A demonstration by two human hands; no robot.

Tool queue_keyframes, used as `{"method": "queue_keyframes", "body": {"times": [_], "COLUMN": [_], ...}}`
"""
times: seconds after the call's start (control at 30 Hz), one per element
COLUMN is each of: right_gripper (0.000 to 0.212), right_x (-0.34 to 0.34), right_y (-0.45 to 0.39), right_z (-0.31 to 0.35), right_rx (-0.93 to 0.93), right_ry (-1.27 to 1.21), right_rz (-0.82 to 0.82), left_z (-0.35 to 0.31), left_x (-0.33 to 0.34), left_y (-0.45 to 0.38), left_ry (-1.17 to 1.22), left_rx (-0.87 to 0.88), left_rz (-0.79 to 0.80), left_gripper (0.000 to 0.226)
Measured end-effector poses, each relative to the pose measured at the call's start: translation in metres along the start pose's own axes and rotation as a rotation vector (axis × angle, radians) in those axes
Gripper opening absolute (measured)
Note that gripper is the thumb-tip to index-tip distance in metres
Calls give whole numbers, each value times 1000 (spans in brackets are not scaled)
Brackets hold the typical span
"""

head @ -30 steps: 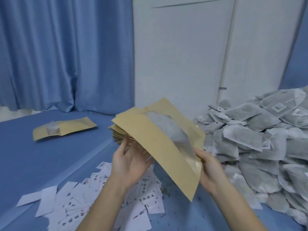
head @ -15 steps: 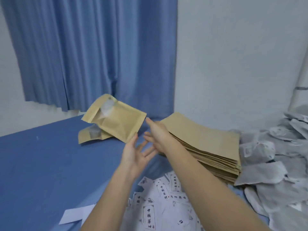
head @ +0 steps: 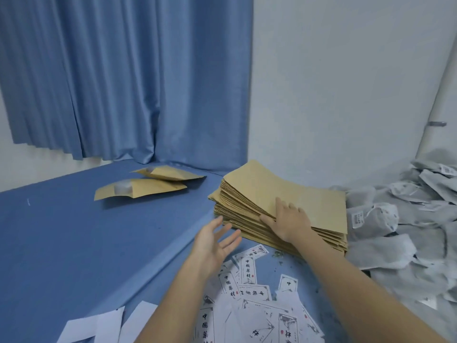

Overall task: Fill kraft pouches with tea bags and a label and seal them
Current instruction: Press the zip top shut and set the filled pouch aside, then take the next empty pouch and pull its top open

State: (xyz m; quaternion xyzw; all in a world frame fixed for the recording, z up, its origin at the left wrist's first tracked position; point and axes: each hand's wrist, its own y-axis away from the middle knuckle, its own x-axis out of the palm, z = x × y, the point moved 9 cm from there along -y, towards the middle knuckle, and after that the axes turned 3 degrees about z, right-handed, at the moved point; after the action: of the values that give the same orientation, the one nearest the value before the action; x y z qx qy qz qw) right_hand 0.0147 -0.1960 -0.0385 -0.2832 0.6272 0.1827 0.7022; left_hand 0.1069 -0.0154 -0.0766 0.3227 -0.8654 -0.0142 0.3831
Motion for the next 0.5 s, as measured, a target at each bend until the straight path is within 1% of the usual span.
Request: {"method": "queue_keyframes", "body": {"times": [0.13, 0.2, 0.27, 0.3, 0.37, 0.4, 0.43, 0.5], "right_gripper": [51, 43, 40, 41, 44, 46, 44, 40], "right_x": [-4, -15, -35, -43, -48, -54, -62, -73], "right_y": [21, 38, 60, 72, 95, 110, 126, 153], "right_z": [10, 17, 27, 32, 42, 46, 48, 53], "right_rx": [-110, -152, -183, -208, -250, -265, -266, -271], "right_ry": [151, 168, 127, 105, 106, 112, 100, 46], "right_rz": [-130, -233, -403, -456, -487, -547, -615, -663], "left_z": [11, 16, 19, 20, 23, 23, 23, 23], "left_x": [15, 26, 38, 46, 62, 70, 76, 80], "left_y": [2, 6, 10, 13, 22, 27, 32, 41], "left_ry": [-27, -53, -111, -146, -179, -169, -153, -131], "left_rx": [-17, -11, 11, 24, 57, 77, 99, 138], "left_rz": [23, 47, 84, 108, 177, 202, 205, 158], "left_gripper": [35, 30, 28, 30, 42, 47, 48, 42]}}
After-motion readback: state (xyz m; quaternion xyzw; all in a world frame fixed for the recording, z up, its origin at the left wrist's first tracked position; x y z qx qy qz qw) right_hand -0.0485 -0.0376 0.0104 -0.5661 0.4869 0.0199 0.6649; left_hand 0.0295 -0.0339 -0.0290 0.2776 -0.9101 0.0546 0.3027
